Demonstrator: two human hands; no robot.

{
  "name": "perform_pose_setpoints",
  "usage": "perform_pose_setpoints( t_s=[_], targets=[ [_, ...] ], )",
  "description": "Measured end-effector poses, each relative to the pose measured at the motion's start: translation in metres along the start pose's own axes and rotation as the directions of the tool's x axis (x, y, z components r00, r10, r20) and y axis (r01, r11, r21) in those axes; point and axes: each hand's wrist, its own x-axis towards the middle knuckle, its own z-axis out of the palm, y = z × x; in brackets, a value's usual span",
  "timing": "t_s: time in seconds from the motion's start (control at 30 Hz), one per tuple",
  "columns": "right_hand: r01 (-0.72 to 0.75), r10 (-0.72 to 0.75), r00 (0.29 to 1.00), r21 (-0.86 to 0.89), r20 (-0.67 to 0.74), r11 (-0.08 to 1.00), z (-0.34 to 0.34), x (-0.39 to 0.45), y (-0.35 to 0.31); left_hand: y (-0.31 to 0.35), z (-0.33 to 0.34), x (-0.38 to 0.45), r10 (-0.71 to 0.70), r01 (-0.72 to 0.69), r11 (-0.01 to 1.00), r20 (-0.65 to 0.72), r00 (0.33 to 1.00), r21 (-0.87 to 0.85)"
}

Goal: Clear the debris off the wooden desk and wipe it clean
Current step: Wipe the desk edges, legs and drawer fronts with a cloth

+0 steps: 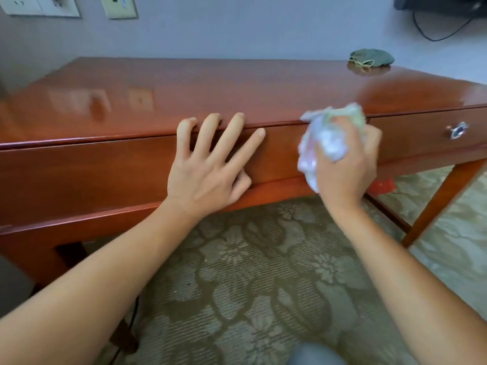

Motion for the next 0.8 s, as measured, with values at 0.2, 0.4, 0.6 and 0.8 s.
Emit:
perform_pose_setpoints(
  t_s=[0.2,0.4,0.6,0.8],
  targets=[
    [0.172,-0.171,0.946,0.021,0.275,0.985,-0.006,-0.033,-0.017,0.004,-0.016,0.004,-0.028,0.033,0.998,0.09,0.996,-0.055],
    [-0.364,0.373,0.92,-0.09,0.12,0.927,-0.013,-0.024,-0.016,0.008,-0.039,0.007,-0.06,0.084,0.99,0.202,0.978,-0.113],
    [0.293,-0.269,0.861,0.011,0.431,0.956,-0.012,-0.058,-0.023,-0.002,-0.045,0.006,0.004,0.026,0.995,0.286,0.958,-0.101],
    [-0.353,0.338,0.918,0.041,0.209,0.935,-0.007,-0.081,-0.063,0.002,-0.05,0.008,-0.003,0.034,0.996,0.368,0.93,-0.078]
  ],
)
